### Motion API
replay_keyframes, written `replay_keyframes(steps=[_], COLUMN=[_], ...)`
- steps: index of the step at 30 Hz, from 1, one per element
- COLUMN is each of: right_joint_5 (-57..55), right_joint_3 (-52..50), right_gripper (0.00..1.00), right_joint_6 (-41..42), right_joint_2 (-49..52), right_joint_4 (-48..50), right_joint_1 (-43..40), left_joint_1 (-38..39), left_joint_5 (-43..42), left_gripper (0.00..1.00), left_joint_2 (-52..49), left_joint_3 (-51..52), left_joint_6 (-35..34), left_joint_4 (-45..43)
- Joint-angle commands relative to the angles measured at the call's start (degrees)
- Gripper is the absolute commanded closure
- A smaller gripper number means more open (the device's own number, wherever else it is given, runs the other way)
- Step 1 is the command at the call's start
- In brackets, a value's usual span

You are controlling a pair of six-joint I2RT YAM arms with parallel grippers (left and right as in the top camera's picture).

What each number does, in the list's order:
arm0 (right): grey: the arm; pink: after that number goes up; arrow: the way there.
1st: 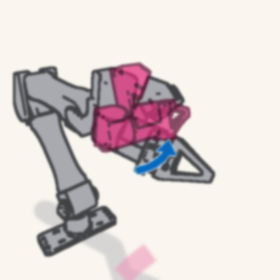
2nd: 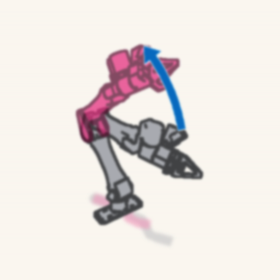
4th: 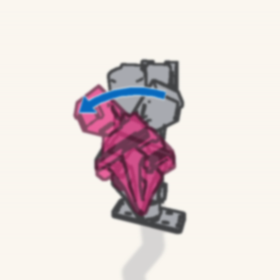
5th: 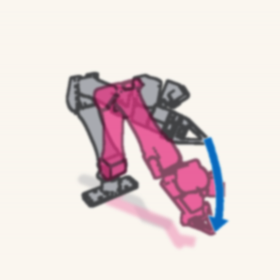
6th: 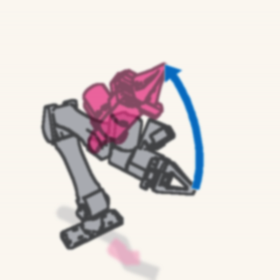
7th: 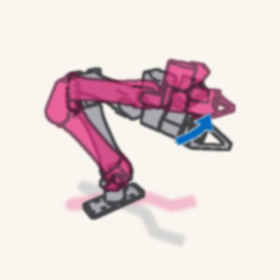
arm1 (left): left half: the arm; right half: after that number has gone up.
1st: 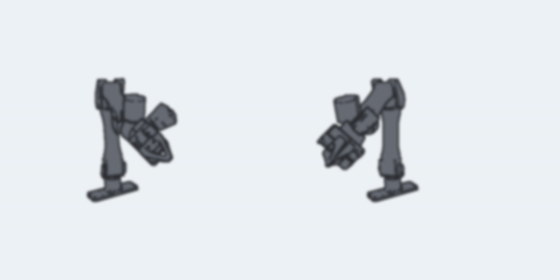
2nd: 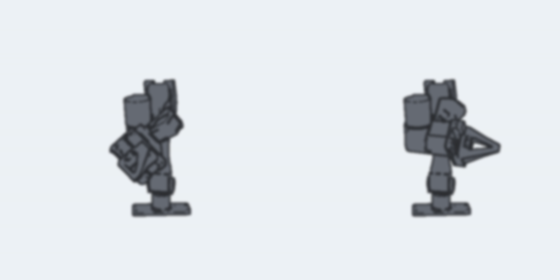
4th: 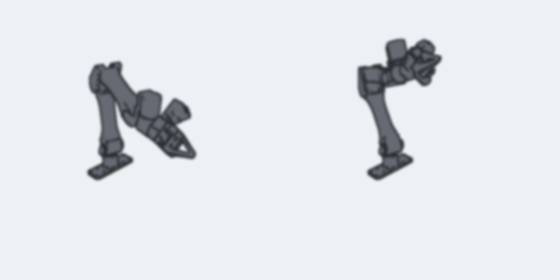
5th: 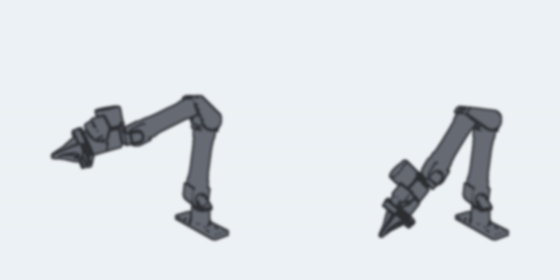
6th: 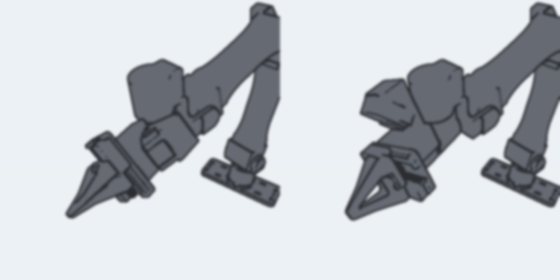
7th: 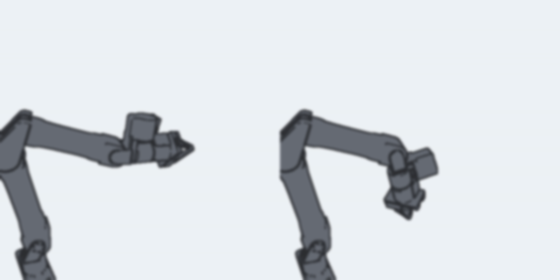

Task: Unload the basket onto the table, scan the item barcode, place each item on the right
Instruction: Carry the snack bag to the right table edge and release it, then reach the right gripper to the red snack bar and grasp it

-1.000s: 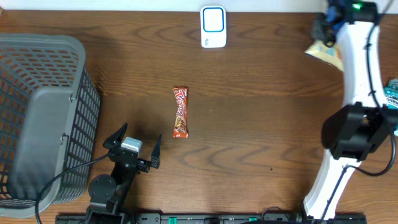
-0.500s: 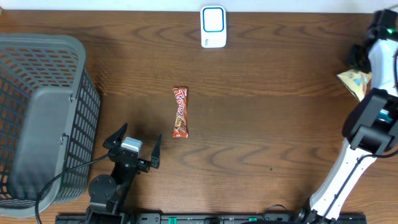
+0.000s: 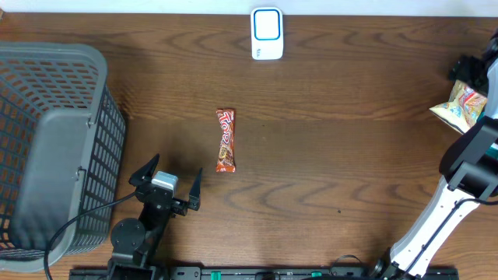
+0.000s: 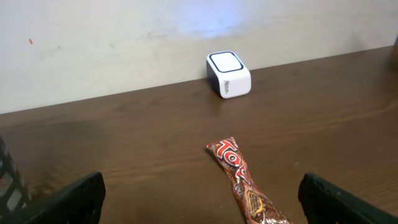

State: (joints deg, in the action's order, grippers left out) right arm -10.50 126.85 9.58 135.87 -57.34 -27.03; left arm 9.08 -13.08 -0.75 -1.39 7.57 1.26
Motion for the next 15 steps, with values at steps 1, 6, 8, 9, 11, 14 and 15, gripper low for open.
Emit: replay_keyframes(steps=[1,6,8,9,11,14,15], right_joint_5=[12.85,39.95,47.15,50.42,53.66,54.14,54.10], right_joint_3=[3.04,3.02,3.02,2.99,2.62,1.68,1.27], right_gripper=[0.01,0.01,0.01,0.01,0.01,0.01,0.01], right_joint_6=[1.62,2.19,2.21,2.21,2.21,2.19,2.19], right_joint_2=[-8.13,-14.64,-15.19,-15.19,-14.91,-14.47,-14.36], right_joint_4=[-0.09,-3.37,-5.38,-6.45,-8.28,-11.54,-12.13], right_joint_1=[2.03,6.40,8.90,10.82,14.78,22.47,24.90], left_joint_1=[0.17,0.17,0.17,0.17,0.17,0.17,0.17], left_joint_5=[-0.13,-0.13,-0.13,-0.13,-0.13,-0.13,-0.13], left_gripper=[0.01,0.01,0.01,0.01,0.01,0.01,0.01], left_joint_2=[0.11,0.11,0.11,0.11,0.11,0.11,0.11], left_joint_3=[1.07,1.07,1.07,1.07,1.07,1.07,1.07], left_joint_6=[0.55,0.52,0.55,0.55,0.55,0.55,0.55], left_joint_4=[1.73,1.73,1.70,1.73,1.73,1.73,1.73])
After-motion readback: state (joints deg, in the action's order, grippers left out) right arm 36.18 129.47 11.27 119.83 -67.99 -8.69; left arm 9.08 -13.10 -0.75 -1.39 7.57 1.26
